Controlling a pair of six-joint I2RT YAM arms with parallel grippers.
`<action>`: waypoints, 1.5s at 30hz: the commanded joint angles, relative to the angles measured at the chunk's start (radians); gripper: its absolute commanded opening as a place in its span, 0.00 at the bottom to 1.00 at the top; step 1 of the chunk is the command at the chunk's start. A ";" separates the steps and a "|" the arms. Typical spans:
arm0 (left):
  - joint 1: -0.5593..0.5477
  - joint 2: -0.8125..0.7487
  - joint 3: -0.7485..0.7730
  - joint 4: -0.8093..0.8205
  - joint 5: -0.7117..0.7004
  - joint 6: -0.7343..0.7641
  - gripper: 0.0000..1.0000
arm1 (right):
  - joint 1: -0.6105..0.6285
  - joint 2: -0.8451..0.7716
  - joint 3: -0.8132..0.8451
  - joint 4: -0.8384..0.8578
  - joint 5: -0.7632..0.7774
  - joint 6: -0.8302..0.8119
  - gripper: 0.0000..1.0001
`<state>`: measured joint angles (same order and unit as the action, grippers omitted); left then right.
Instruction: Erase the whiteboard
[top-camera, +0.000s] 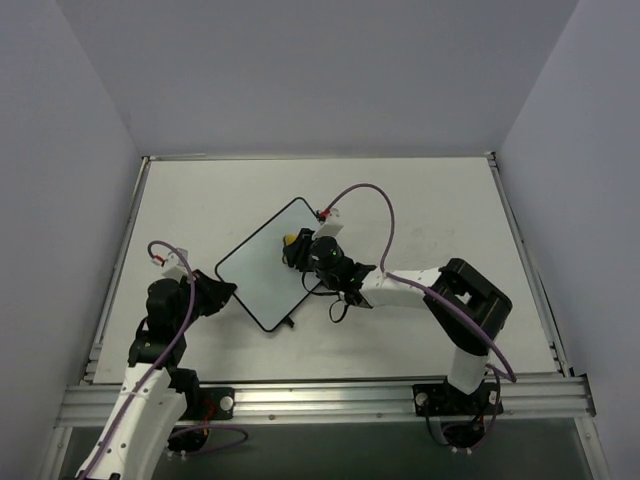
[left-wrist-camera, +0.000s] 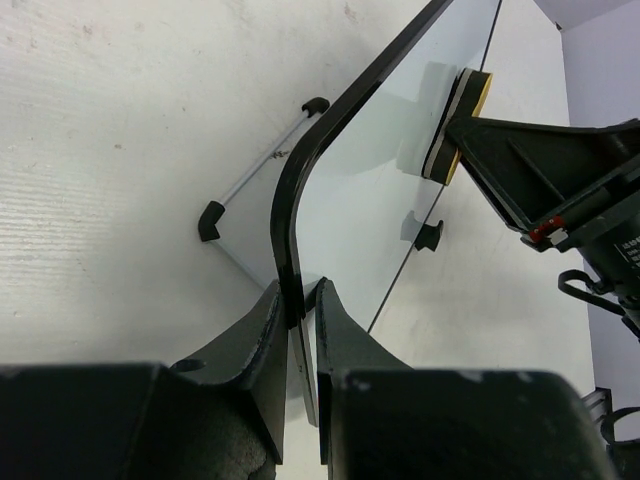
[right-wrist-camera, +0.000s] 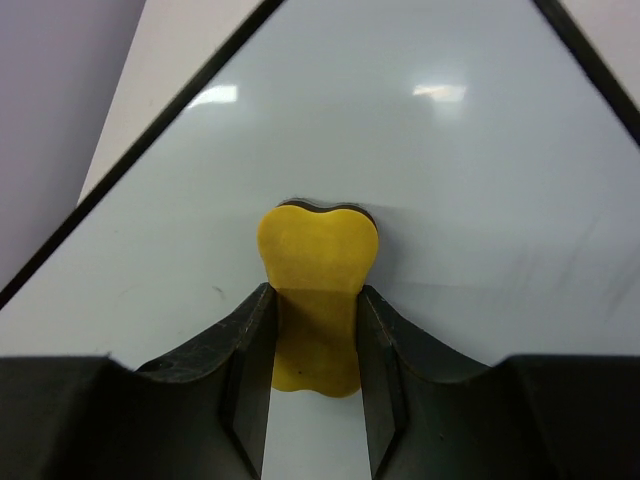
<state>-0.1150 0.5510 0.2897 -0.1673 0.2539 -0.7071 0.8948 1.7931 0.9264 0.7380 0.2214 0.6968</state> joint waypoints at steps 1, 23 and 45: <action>-0.018 0.007 0.023 -0.032 0.010 0.031 0.02 | -0.048 0.012 -0.092 -0.049 -0.042 0.038 0.00; -0.025 0.012 0.025 -0.034 -0.002 0.029 0.02 | -0.211 -0.035 -0.333 0.080 -0.131 0.121 0.00; -0.029 0.013 0.025 -0.028 0.001 0.031 0.02 | 0.015 0.063 0.112 -0.179 -0.162 -0.046 0.00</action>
<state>-0.1303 0.5514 0.3019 -0.1551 0.2581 -0.7136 0.8230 1.7927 0.9638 0.6445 0.1001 0.6769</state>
